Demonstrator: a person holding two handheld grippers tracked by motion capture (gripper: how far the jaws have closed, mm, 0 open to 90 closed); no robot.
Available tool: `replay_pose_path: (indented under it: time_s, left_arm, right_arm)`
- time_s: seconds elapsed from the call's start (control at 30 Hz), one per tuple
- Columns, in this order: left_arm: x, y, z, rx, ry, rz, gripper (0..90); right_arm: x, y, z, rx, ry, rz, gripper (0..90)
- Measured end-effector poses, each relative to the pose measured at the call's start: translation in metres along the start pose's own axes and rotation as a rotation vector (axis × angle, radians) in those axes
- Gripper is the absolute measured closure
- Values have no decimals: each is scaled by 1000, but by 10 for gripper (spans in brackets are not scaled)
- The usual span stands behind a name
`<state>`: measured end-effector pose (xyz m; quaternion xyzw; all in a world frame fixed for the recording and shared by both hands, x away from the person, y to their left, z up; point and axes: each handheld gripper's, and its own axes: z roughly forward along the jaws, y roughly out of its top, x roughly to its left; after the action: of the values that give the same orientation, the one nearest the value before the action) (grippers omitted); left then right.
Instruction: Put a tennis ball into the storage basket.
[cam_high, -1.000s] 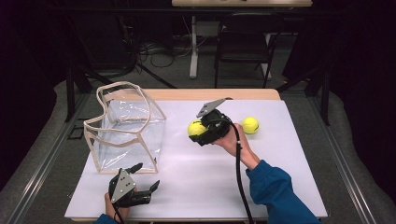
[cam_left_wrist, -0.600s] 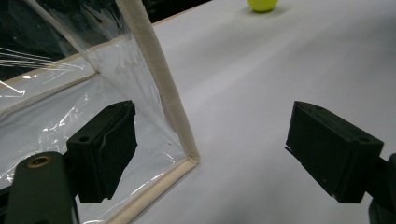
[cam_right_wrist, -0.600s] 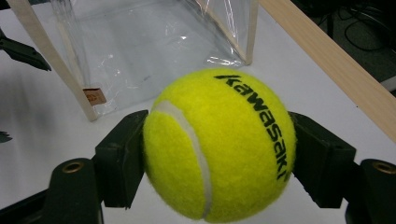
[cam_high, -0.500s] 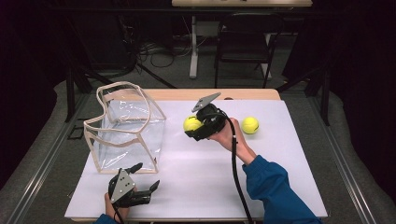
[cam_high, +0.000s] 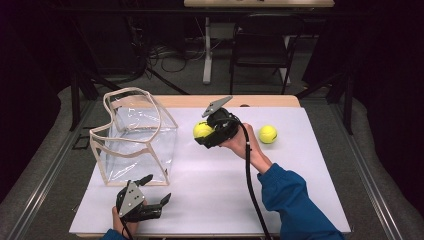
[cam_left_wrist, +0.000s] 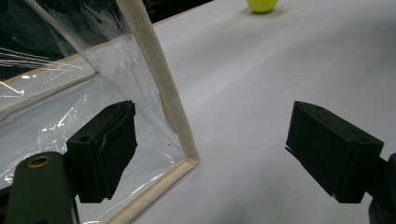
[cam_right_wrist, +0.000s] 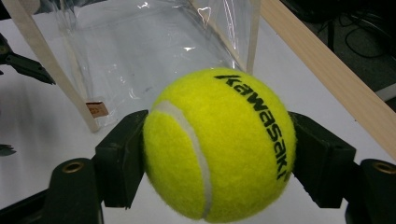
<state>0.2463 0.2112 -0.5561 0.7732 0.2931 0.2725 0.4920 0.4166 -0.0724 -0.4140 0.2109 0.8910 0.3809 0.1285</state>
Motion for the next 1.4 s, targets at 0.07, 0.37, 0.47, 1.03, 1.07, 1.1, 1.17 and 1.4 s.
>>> replay_pose_path:
  time_s: [0.07,0.37,0.47,1.03,1.07,1.1,1.17,1.4]
  left_arm:
    - [0,0,0,0,0,1,160]
    - [0,0,0,0,-4,6,160]
    - [0,0,0,-2,-3,4,160]
    - [1,0,0,-8,-8,-4,160]
    - [1,0,0,-7,-8,-2,160]
    - [1,0,0,-7,-8,-2,160]
    - [1,0,0,-8,-7,-4,160]
    - [2,0,0,-11,-8,-1,160]
  right_arm:
    - [0,2,-1,-1,4,1,261]
    - [-1,16,-2,-6,1,-13,262]
    - [-1,21,-1,-9,6,-17,261]
    - [4,46,4,-28,26,-32,262]
    - [4,47,4,-32,29,-33,262]
    - [4,47,4,-32,29,-33,262]
    - [6,51,5,-35,28,-36,262]
    - [8,60,7,-39,30,-48,262]
